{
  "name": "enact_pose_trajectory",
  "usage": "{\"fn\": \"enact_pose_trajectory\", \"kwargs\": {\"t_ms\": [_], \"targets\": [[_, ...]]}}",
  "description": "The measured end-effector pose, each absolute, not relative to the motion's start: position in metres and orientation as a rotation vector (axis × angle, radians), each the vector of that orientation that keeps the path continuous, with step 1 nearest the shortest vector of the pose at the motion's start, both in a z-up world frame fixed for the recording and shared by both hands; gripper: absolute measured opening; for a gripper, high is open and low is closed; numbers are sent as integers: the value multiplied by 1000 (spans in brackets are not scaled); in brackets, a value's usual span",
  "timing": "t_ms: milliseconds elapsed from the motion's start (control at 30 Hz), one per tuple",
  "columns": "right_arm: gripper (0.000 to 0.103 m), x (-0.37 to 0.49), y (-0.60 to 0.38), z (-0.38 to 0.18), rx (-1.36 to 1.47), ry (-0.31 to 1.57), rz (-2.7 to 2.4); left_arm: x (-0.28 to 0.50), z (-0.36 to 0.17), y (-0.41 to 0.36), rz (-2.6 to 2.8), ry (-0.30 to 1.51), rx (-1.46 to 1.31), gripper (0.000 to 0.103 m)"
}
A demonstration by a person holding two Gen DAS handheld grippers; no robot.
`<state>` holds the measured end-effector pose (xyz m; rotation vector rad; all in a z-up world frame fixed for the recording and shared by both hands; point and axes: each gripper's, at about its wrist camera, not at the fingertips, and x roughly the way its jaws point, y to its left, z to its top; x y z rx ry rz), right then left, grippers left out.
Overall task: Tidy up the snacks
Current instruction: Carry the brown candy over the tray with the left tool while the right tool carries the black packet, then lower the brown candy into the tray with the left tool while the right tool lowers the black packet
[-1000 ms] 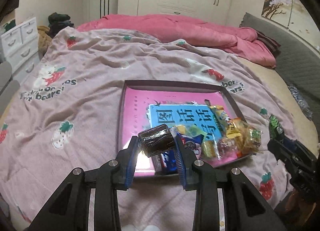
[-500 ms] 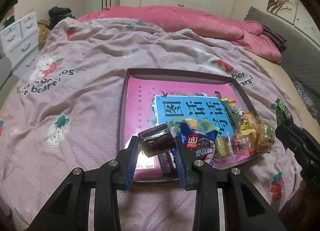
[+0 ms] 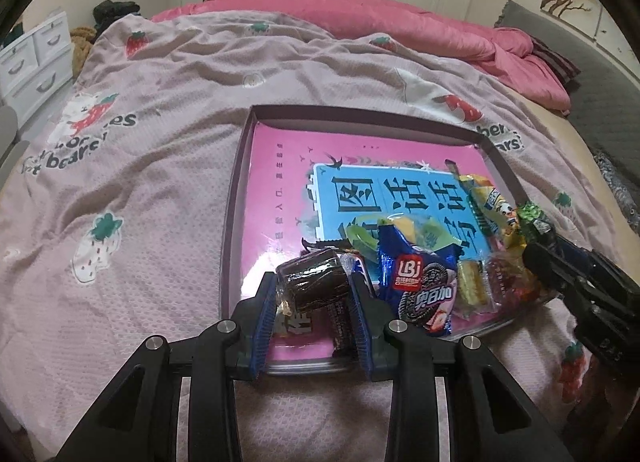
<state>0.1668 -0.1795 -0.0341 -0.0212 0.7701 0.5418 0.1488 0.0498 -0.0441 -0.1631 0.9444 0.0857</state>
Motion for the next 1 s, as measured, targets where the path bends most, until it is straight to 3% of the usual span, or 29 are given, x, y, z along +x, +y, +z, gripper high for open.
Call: {"fn": "enact_pose_trajectory", "kwargs": {"t_ms": [267, 700, 1000], "targets": [[43, 170, -178, -40, -24, 761, 537, 153, -50, 50, 87, 953, -164, 36], [43, 161, -198, 1, 17, 616, 526, 151, -30, 54, 95, 889, -169, 36], [43, 168, -192, -10, 25, 663, 531, 156, -44, 52, 85, 918, -166, 36]]}}
